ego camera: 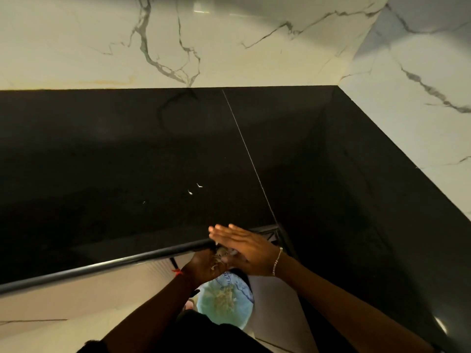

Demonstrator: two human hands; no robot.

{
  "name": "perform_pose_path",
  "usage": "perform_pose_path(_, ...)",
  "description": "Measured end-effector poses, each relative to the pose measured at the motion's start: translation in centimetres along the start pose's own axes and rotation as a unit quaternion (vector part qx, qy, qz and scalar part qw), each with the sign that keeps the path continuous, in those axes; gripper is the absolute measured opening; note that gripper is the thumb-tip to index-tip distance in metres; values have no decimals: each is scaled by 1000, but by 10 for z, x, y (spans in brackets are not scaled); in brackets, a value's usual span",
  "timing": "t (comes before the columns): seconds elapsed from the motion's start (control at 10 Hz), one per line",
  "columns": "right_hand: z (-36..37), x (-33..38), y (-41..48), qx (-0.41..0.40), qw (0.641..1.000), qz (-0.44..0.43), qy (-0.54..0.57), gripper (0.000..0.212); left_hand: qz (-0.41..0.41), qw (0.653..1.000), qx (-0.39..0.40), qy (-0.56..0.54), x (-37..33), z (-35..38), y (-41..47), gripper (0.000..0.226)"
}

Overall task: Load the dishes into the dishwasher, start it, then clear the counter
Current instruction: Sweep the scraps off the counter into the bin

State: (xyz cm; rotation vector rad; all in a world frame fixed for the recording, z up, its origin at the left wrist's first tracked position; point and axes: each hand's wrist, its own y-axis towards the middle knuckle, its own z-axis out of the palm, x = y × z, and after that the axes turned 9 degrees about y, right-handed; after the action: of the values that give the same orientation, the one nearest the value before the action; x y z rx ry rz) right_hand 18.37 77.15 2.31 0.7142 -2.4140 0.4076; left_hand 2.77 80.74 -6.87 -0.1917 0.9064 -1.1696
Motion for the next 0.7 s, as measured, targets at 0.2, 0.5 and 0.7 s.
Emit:
perform_pose_path(0.2, -19, -4, 27, -99, 994, -34, 30, 51, -123, 987, -23, 106, 7, -26, 16, 30)
perform_pose_path(0.5, -43, -19, 146, 16, 985, 142, -98, 71, -22, 995, 26, -89, -4, 11, -14, 55)
perform_pose_path(0.7, -21, -14, 105, 31, 988, -27, -149, 77, -19, 990, 6, -139, -6, 8, -13, 59)
